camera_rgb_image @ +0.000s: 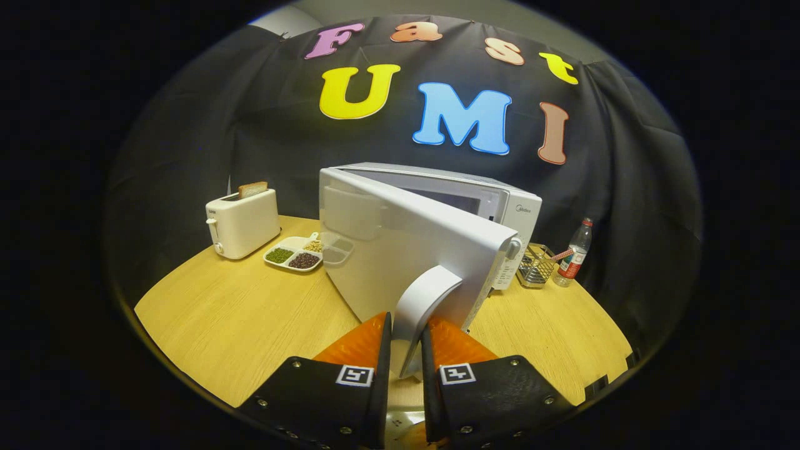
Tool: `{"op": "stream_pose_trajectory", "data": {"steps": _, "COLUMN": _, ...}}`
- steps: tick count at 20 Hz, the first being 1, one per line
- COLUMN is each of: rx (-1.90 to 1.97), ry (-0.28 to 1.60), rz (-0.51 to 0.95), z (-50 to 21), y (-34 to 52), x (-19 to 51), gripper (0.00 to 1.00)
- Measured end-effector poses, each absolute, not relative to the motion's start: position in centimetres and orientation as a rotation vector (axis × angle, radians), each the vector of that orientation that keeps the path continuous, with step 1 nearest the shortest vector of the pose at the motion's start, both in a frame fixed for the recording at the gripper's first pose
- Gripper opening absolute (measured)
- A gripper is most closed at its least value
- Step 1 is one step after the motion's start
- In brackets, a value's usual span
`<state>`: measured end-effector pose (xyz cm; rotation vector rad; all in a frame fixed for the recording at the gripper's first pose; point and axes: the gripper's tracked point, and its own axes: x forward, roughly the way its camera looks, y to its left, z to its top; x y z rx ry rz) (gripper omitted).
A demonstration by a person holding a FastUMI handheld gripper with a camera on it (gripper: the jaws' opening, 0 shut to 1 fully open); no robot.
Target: Open the microwave, put the food inside, and close the microwave door.
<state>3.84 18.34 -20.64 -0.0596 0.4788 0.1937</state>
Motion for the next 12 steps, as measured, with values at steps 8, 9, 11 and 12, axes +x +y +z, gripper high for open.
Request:
{"op": "stream_pose_trajectory", "data": {"steps": 8, "rx": -0.042, "ry": 0.458, "rz": 0.244, "z": -19.6, "y": 23.6, "x": 0.9, "gripper": 0.25}}
{"op": "stream_pose_trajectory", "data": {"steps": 9, "rx": -0.041, "ry": 0.460, "rz": 0.257, "z": -19.6, "y": 24.4, "x": 0.6, "gripper": 0.25}}
{"op": "stream_pose_trajectory", "data": {"steps": 11, "rx": -0.039, "ry": 0.460, "rz": 0.282, "z": -19.4, "y": 26.0, "x": -0.2, "gripper": 0.25}}
{"op": "stream_pose_trajectory", "data": {"steps": 12, "rx": -0.042, "ry": 0.459, "rz": 0.290, "z": -19.3, "y": 26.6, "x": -0.4, "gripper": 0.25}}
